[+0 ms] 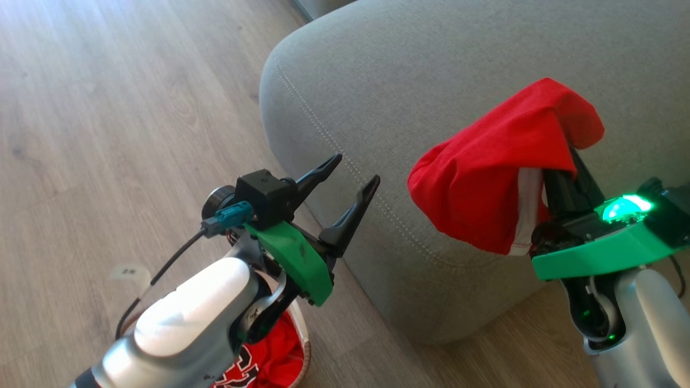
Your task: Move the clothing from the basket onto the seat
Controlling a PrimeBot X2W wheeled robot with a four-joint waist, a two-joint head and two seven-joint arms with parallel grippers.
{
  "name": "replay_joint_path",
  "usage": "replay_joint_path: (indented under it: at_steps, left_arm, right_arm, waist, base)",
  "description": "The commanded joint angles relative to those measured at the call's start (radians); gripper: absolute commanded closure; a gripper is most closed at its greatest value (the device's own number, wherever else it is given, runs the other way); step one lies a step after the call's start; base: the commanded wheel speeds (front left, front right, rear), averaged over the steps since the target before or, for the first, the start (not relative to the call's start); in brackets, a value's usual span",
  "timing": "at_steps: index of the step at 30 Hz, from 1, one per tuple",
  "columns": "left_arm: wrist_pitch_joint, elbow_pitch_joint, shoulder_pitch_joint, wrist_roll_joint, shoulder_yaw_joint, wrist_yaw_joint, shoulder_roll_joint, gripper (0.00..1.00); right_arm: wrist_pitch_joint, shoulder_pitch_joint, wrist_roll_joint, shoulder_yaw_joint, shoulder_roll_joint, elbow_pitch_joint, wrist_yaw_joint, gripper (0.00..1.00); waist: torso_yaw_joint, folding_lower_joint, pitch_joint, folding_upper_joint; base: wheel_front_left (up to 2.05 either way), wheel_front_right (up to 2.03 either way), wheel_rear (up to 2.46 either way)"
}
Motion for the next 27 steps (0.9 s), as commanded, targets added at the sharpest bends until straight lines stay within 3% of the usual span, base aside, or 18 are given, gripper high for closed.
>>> replay_joint_path:
  at_steps: [1, 15, 27]
  left_arm:
    - [0.0, -0.033, -0.069, 0.009, 0.038, 0.001, 0.027, 0.0]
    - [0.013, -0.047, -0.096, 0.015, 0.031, -0.002, 0.033, 0.0]
    - [0.063, -0.079, -0.173, 0.039, 0.022, -0.017, 0.054, 0.0]
  right_arm:
    - [0.001, -0.011, -0.006, 0.01, 0.004, -0.044, 0.007, 1.0]
    - [0.012, -0.085, 0.002, -0.021, -0.01, -0.017, 0.007, 1.0]
    - [0.011, -0.374, 0.086, 0.007, -0.094, 0.221, 0.007, 1.0]
  waist:
    - [-0.009, 0.0, 0.007, 0.0]
    - [0.003, 0.0, 0.07, 0.0]
    - [0.068, 0.0, 0.214, 0.0]
  base:
    - [0.0, 0.0, 0.0]
    - [0.0, 0.0, 0.0]
    - [0.0, 0.0, 0.0]
